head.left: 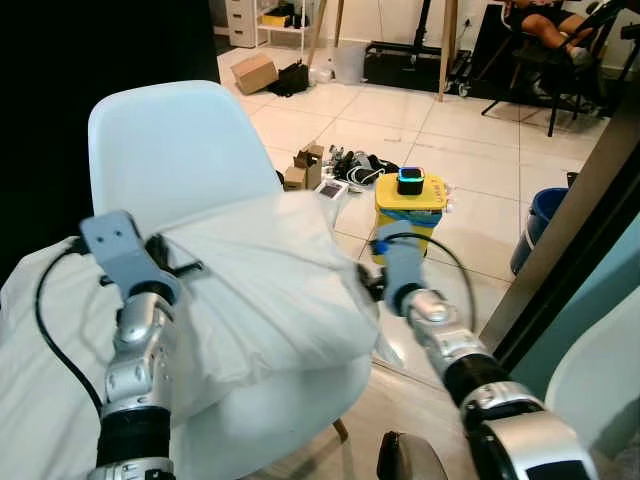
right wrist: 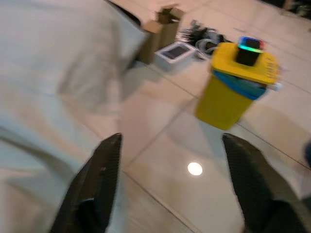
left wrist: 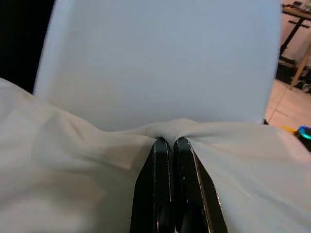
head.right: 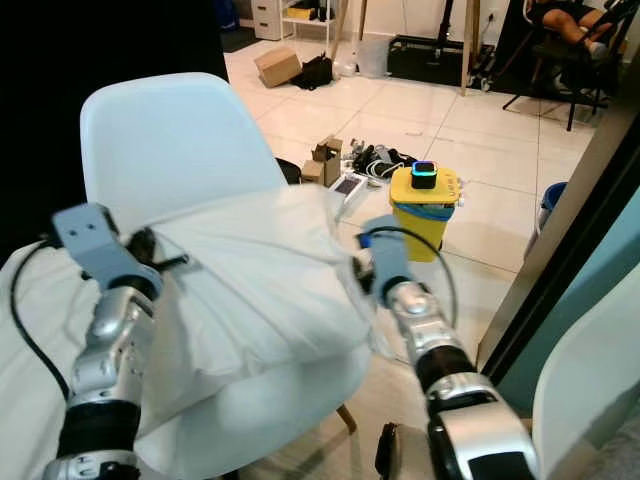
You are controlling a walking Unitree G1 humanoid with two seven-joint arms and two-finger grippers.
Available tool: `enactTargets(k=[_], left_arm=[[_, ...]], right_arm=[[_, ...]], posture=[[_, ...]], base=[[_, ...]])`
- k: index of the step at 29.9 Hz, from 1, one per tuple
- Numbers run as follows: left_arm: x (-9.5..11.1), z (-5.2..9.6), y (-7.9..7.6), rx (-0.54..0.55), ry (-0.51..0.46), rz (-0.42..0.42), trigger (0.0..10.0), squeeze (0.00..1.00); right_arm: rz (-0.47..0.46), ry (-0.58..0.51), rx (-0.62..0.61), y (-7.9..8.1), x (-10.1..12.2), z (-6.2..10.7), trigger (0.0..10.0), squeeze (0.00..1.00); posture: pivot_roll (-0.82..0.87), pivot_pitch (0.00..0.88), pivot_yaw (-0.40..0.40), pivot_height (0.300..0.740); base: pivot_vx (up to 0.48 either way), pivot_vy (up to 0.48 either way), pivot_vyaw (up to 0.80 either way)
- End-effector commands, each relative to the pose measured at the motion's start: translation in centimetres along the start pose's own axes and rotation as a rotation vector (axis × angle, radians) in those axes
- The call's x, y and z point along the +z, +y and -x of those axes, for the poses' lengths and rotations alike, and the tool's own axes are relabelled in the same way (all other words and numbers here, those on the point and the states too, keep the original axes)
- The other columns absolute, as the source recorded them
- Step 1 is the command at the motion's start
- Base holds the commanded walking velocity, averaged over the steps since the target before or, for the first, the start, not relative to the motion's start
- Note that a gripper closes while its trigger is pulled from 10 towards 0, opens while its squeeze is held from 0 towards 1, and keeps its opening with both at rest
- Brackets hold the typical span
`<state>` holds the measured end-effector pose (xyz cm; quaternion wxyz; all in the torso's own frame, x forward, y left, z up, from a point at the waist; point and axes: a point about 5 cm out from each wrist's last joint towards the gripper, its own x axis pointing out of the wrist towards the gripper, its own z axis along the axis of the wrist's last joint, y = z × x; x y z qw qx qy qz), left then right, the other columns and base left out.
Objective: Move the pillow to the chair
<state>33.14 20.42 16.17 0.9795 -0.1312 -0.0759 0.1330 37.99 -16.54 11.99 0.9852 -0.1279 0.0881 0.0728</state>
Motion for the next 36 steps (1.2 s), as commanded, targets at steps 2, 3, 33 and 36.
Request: enactTargets(k=[2, 3, 33, 36], left_arm=[[1.1, -0.1, -0.9, -0.031, -0.049, 0.04, 0.0, 0.0], [1.1, -0.1, -0.9, -0.031, -0.049, 0.04, 0.0, 0.0], [0.1, 0.8, -4.9, -0.279, -0.05, -0.401, 10.0, 1.0], [1.0, 0.4, -4.3, -0.223, -0.093, -0.505, 10.0, 1.0]], right_arm=[[0.03, 0.043, -0.159, -2.8, -1.2, 0.7, 10.0, 1.0], [0.03, 0.043, -0.159, -2.8, -1.2, 0.7, 10.0, 1.0], [-0.127, -0.117, -0.314, -5.3, 0.9, 1.2, 10.0, 0.0], [-0.131, -0.133, -0.313, -5.3, 1.2, 1.2, 10.0, 0.0]], posture=[[0.09, 0.047, -0.003, 0.551], [0.09, 0.047, -0.003, 0.551], [0.08, 0.046, 0.011, 0.591], [0.08, 0.046, 0.012, 0.601]], base=[[0.0, 0.0, 0.0], [0.0, 0.0, 0.0], [0.0, 0.0, 0.0], [0.0, 0.0, 0.0]])
